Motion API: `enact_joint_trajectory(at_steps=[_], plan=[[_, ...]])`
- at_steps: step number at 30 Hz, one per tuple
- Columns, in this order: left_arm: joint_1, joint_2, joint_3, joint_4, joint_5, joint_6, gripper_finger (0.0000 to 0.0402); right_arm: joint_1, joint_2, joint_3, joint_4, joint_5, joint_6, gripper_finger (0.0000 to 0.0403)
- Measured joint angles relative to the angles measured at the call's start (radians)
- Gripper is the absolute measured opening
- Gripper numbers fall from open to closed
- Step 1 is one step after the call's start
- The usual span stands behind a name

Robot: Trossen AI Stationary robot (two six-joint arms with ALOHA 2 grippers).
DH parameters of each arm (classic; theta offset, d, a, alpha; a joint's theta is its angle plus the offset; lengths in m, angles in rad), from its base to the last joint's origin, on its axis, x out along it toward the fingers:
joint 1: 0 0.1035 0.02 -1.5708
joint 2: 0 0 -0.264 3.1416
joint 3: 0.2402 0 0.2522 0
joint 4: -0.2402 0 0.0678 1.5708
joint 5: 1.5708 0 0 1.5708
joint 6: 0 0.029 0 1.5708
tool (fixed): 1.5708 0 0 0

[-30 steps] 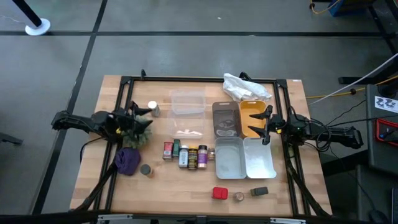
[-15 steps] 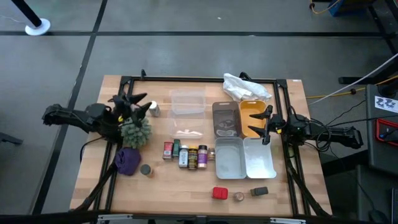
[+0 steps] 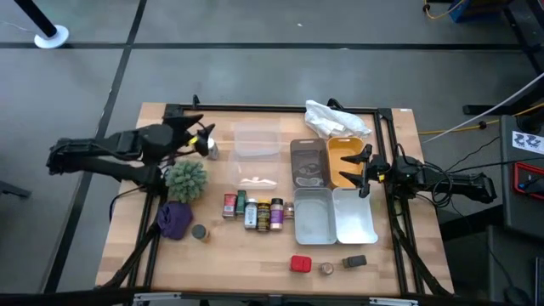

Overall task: Sort spices by type
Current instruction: Put the top white seasoning bottle into the top transparent bin

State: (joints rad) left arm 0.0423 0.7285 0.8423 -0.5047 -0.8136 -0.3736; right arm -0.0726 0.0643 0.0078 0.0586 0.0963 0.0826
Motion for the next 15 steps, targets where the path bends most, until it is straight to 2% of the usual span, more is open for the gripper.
enact_joint_trajectory(at_steps=[5, 10, 15], plan=[[0.094, 0.094, 0.080, -0.206, 0.116, -0.152, 0.0253, 0.000, 0.000, 0.000, 0.000, 0.000, 0.002, 0.0260], [0.183, 0.175, 0.085, -0.356, 0.265, -0.278, 0.0253, 0.000, 0.000, 0.000, -0.001, 0.000, 0.002, 0.0260], [0.244, 0.258, 0.085, -0.448, 0.304, -0.321, 0.0253, 0.000, 0.000, 0.000, -0.009, 0.000, 0.002, 0.0260]])
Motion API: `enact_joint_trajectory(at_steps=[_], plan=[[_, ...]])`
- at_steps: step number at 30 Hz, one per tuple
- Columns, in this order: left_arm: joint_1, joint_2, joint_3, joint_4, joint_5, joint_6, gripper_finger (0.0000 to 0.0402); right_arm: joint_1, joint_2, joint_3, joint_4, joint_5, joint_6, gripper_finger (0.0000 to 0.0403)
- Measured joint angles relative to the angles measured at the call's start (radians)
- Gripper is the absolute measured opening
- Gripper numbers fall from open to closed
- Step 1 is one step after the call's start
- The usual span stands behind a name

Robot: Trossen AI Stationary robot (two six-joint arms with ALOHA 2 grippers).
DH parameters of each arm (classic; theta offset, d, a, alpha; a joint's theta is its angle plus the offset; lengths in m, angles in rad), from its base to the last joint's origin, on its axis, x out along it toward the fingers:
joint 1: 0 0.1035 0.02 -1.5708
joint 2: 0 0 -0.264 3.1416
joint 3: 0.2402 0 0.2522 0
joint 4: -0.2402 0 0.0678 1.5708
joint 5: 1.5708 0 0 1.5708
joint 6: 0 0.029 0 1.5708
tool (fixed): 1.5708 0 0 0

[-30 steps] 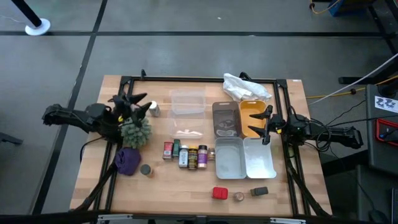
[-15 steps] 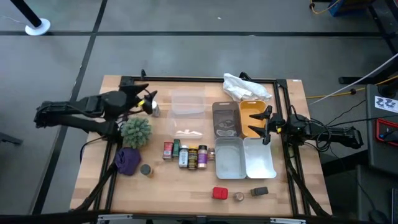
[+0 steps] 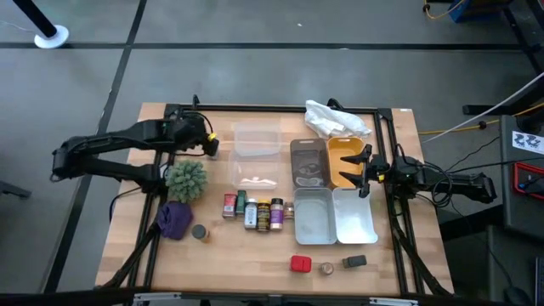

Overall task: Sort spices by type
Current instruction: Put the top white seasoning bottle into the top transparent bin

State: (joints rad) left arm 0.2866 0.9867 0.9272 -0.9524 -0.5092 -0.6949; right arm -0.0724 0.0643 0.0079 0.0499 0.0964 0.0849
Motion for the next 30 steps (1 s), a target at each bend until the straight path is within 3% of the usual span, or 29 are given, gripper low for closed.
enact_joint_trajectory(at_steps=[6, 13, 30], plan=[[0.050, 0.090, 0.000, -0.007, 0.081, 0.018, 0.0253, 0.000, 0.000, 0.000, 0.000, 0.000, 0.000, 0.0260], [0.097, 0.168, 0.000, -0.009, 0.099, 0.022, 0.0253, 0.000, 0.000, 0.000, 0.000, 0.000, 0.000, 0.0260], [0.190, 0.246, 0.000, -0.030, 0.201, 0.041, 0.0253, 0.000, 0.000, 0.000, 0.000, 0.000, -0.001, 0.0260]])
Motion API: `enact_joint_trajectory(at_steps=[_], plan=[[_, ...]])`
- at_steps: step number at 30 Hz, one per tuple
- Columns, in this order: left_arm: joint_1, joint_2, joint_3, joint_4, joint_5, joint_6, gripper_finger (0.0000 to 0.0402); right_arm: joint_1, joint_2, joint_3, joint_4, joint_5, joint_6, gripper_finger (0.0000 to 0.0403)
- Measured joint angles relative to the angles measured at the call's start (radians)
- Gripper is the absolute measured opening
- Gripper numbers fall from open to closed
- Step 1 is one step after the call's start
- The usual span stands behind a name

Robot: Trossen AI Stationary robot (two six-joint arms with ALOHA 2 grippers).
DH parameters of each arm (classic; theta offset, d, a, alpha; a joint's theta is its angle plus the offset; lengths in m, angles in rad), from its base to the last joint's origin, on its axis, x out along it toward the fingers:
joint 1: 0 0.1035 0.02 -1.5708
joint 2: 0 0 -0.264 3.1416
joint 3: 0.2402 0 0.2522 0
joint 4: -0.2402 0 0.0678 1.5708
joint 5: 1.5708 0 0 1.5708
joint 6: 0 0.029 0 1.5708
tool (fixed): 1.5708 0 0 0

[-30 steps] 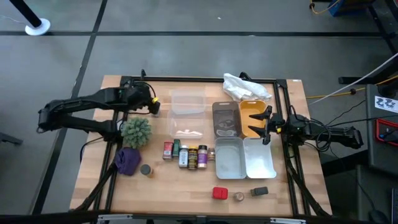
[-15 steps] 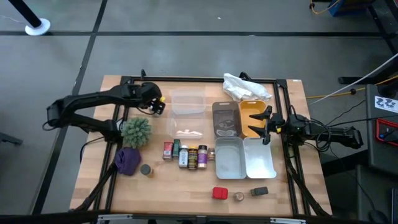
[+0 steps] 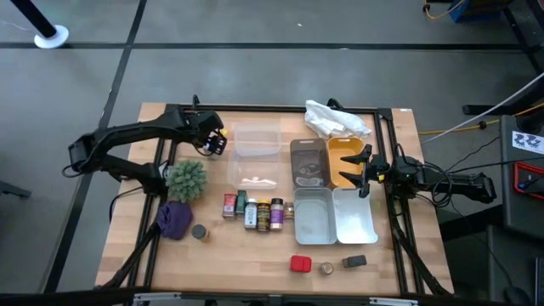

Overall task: Sort spices by type
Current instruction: Put the top white seasoning bottle into the top transparent bin

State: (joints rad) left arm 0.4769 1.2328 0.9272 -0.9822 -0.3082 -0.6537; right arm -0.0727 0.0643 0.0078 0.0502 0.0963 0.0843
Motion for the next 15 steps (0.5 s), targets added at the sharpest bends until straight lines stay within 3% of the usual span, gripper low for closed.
enact_joint_trajectory(at_steps=[15], plan=[[0.005, 0.006, -0.077, 0.011, 0.023, 0.035, 0.0253, 0.000, 0.000, 0.000, 0.000, 0.000, 0.000, 0.0260]])
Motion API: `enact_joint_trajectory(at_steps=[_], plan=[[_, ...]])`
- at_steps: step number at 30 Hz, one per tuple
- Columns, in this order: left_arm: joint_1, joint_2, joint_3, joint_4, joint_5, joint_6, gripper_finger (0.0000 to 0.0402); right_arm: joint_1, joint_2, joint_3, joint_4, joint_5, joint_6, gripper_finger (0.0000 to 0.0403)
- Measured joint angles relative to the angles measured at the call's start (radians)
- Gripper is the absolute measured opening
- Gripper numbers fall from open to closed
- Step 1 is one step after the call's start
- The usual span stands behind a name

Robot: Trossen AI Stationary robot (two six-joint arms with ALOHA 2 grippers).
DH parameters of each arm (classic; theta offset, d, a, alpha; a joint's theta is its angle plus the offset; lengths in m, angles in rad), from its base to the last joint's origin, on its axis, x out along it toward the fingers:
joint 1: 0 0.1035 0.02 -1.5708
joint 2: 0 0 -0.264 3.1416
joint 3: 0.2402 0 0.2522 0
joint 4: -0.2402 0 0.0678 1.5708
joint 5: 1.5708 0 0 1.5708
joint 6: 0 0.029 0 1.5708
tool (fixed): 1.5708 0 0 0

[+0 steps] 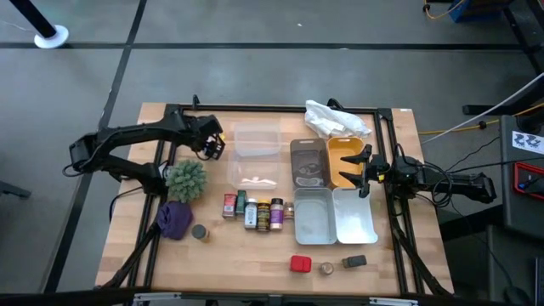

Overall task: Sort spices by type
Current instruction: Put the top white seasoning bottle into the top transparent bin

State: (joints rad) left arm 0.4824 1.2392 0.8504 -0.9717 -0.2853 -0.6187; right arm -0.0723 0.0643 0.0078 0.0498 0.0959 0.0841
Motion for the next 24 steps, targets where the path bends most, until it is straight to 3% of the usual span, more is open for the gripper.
enact_joint_trajectory(at_steps=[8, 16, 24], plan=[[0.003, 0.000, -0.055, 0.123, 0.004, 0.059, 0.0253, 0.000, 0.000, 0.000, 0.000, 0.000, 0.000, 0.0260], [0.010, 0.000, -0.059, 0.124, 0.013, 0.087, 0.0251, 0.000, 0.000, 0.000, 0.000, 0.000, 0.000, 0.0260], [0.010, -0.001, -0.059, 0.129, 0.014, 0.103, 0.0184, 0.000, 0.000, 0.000, 0.000, 0.000, 0.000, 0.0260]])
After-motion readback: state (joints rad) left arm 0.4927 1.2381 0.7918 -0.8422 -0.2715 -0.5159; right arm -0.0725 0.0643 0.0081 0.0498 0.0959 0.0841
